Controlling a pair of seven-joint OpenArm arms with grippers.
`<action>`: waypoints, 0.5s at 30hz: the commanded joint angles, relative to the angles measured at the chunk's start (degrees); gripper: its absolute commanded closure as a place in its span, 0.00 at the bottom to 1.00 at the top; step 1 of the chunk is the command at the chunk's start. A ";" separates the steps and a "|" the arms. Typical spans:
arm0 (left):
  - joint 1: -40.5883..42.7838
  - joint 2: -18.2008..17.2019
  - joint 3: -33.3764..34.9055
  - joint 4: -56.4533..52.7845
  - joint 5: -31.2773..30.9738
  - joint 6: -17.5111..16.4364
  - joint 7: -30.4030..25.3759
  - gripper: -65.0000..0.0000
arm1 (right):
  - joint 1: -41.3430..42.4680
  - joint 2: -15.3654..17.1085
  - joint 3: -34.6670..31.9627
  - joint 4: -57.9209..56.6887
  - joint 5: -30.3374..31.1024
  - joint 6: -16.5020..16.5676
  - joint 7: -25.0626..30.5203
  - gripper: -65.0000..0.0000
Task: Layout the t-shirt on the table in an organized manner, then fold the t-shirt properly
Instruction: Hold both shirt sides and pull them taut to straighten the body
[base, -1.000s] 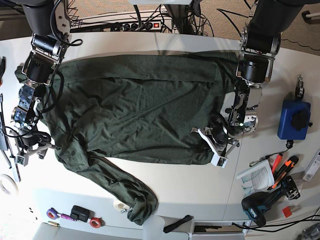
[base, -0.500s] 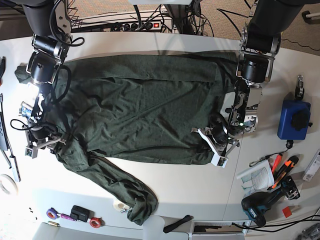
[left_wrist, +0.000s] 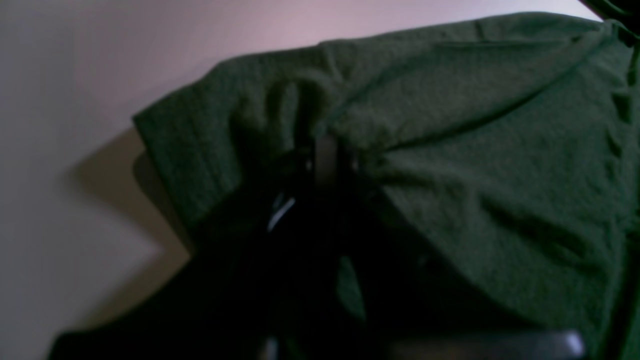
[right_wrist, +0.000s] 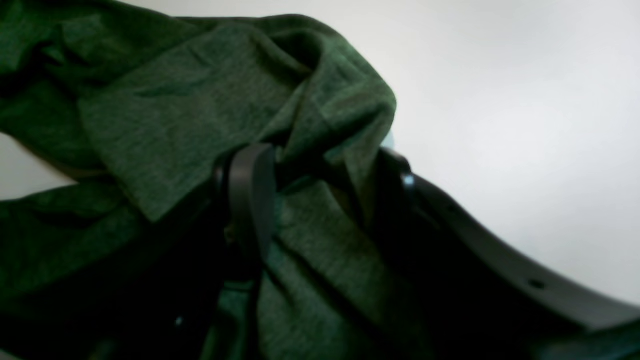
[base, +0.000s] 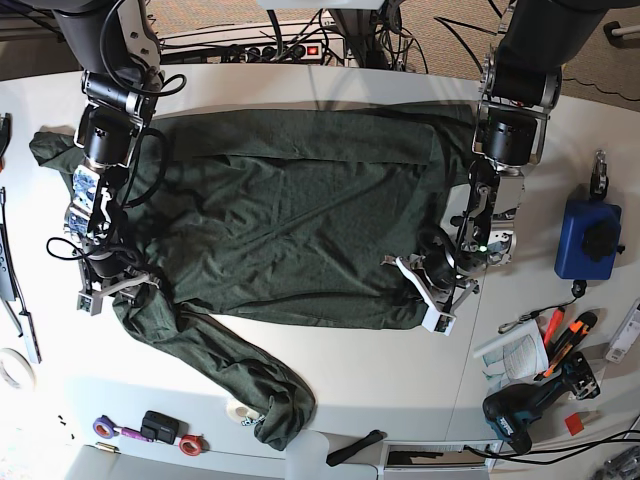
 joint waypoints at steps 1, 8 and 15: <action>0.20 -0.79 0.02 -0.50 3.08 2.29 4.59 1.00 | 1.77 0.81 0.09 0.94 0.11 0.02 1.90 0.59; 0.20 -0.79 0.02 -0.50 3.08 2.29 4.59 1.00 | 1.81 0.87 0.11 0.98 -1.66 0.04 1.88 1.00; 0.20 -0.79 0.02 -0.50 3.10 2.32 4.61 1.00 | 1.95 1.49 0.15 1.03 -6.34 -1.11 5.35 1.00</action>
